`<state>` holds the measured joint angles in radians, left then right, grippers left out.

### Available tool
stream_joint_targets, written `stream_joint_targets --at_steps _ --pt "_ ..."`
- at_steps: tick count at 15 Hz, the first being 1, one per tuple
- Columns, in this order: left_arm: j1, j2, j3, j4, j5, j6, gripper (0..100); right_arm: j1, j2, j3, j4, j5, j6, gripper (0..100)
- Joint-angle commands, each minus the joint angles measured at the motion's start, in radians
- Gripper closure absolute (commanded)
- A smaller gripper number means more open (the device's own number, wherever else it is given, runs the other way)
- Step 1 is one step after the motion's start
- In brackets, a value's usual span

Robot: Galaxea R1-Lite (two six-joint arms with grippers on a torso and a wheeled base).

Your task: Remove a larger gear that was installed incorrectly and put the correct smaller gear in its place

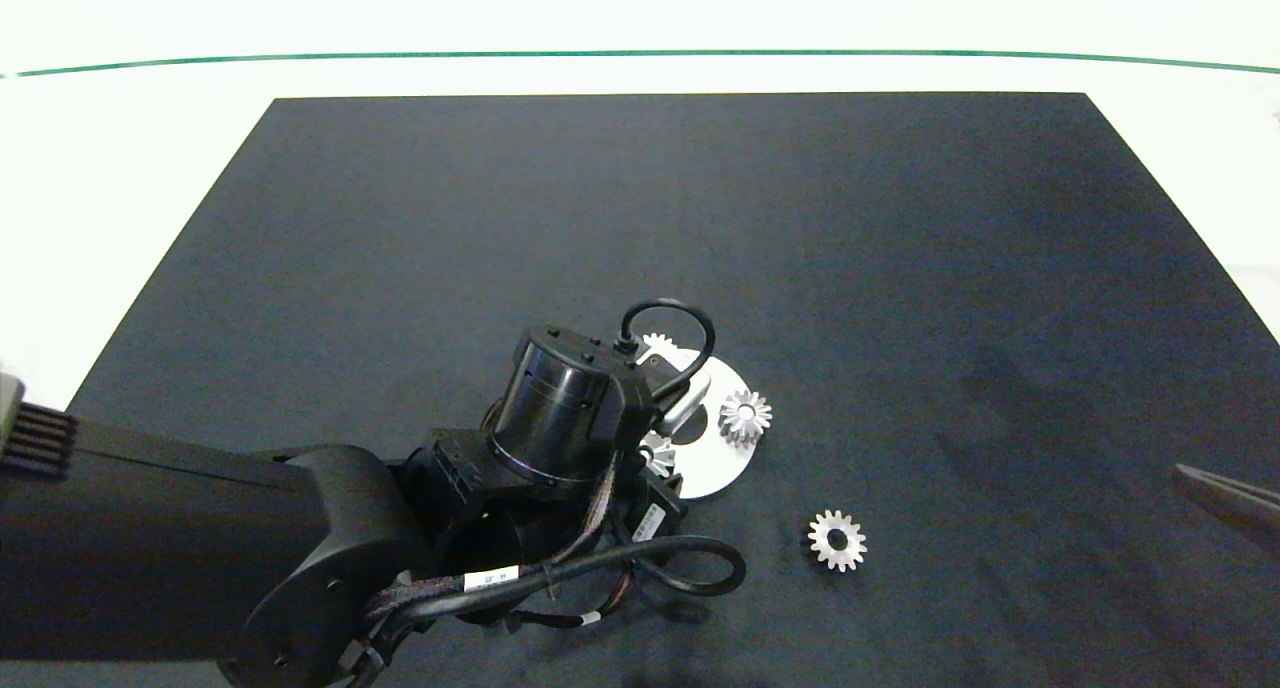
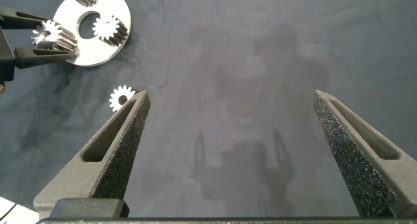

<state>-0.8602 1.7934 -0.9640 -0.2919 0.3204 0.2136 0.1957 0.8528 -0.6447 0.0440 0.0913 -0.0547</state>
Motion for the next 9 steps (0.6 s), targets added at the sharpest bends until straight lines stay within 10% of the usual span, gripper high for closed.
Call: stream_joint_targets --at_steps 1,9 --pt "0.0 0.003 -0.001 -0.001 0.002 0.001 58 0.001 -0.003 0.0 -0.001 0.001 -0.001 0" --pt "-0.003 0.007 -0.009 0.0 0.002 0.0 69 0.001 -0.004 0.0 0.0 0.001 -0.001 0"
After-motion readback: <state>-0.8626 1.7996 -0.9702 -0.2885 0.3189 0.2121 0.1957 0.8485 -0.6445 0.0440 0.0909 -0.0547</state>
